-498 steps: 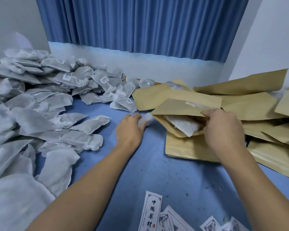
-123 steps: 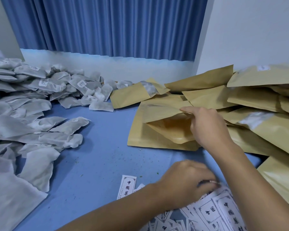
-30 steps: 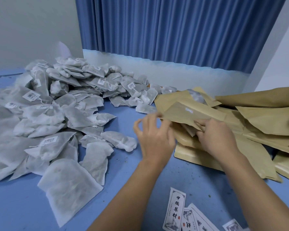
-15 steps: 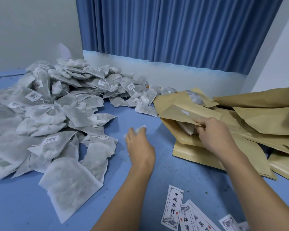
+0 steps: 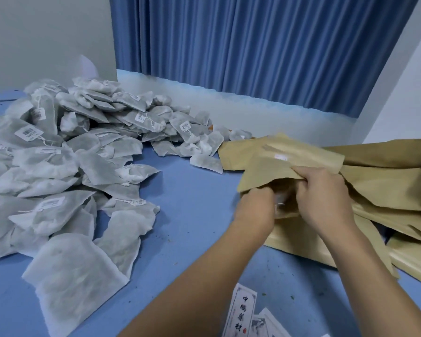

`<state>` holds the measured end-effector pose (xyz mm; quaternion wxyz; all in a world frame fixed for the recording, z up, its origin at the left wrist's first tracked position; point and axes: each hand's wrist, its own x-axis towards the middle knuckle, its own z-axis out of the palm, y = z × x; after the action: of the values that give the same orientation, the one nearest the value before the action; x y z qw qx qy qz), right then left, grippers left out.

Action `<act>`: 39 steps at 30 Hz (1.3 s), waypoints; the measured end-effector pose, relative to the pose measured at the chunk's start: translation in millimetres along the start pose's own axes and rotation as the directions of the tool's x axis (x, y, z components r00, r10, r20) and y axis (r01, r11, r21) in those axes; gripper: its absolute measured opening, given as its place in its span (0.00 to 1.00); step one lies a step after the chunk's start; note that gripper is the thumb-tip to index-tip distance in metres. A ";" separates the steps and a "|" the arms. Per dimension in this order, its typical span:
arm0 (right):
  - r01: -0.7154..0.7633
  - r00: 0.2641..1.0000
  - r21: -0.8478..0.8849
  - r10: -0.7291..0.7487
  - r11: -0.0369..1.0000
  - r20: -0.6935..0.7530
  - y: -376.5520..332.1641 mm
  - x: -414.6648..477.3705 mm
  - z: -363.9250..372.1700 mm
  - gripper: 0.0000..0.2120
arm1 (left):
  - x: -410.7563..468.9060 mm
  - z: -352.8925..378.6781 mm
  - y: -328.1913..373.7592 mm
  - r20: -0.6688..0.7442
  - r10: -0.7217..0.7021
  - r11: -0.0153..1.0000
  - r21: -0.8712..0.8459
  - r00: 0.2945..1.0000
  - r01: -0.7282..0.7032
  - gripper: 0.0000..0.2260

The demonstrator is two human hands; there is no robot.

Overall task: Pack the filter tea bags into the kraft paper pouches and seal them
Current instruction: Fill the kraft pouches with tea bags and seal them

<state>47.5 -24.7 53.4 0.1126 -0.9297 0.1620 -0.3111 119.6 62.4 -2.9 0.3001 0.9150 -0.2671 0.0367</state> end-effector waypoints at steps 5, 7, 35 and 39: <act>-0.059 0.989 -0.233 0.025 0.971 -0.144 -10.5 19.8 -1.4 0.19 | 73.0 -15.5 21.8 -0.044 0.012 0.965 -0.262 0.999 -0.023 0.15; -0.141 0.975 -0.275 0.085 0.951 -0.204 -4.7 37.1 -2.7 0.20 | 77.2 -26.5 28.3 -0.156 0.235 0.957 -0.137 0.959 -0.256 0.09; -0.142 0.984 -0.295 0.167 0.945 0.064 8.4 71.5 29.4 0.17 | 41.2 -18.7 -29.6 -0.572 0.442 0.851 0.024 0.691 -0.524 0.06; -0.214 0.957 -0.054 0.220 0.975 0.189 9.1 58.7 2.3 0.17 | 42.1 -16.0 9.0 -0.031 0.214 0.961 0.184 0.976 -0.205 0.04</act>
<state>91.1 -54.7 80.6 0.1460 -0.9339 0.2562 -0.2020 152.4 45.8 24.6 0.2173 0.9037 -0.3503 0.1153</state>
